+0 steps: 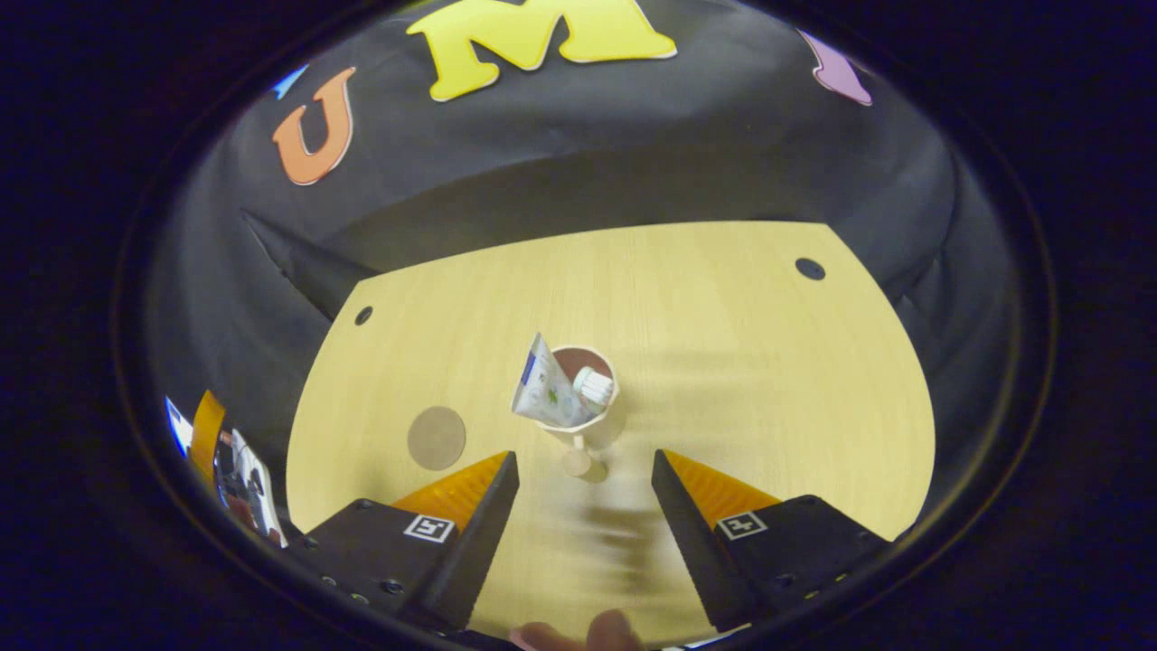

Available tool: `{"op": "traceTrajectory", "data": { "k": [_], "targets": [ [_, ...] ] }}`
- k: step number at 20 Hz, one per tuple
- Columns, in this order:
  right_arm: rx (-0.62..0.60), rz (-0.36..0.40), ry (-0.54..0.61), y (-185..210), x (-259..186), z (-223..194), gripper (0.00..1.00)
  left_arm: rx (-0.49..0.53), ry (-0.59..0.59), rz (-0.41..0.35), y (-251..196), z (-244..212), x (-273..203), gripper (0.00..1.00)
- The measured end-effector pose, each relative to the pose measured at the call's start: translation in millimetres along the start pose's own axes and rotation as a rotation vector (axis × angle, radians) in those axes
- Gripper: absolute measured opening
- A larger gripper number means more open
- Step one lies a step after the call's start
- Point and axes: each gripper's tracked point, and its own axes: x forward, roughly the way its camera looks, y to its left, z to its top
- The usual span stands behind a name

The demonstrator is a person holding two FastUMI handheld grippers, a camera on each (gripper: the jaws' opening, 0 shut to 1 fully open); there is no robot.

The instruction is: Put the toothbrush and toothpaste on the desktop into the cup, then pick up the cup and place it on the coaster on the desktop.

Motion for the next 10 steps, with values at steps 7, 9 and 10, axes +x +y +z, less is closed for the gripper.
{"op": "traceTrajectory", "data": {
  "k": [7,9,10],
  "targets": [
    [-0.063,-0.052,0.174,8,48,-9,0.88,-0.033,0.004,0.146,68,4,-19,0.92],
    [-0.072,-0.062,0.195,7,59,-6,0.88,-0.036,0.01,0.163,75,3,-21,0.92],
    [-0.068,-0.062,0.21,8,64,-5,0.88,-0.034,0.013,0.17,78,2,-22,0.92]
  ]
}}
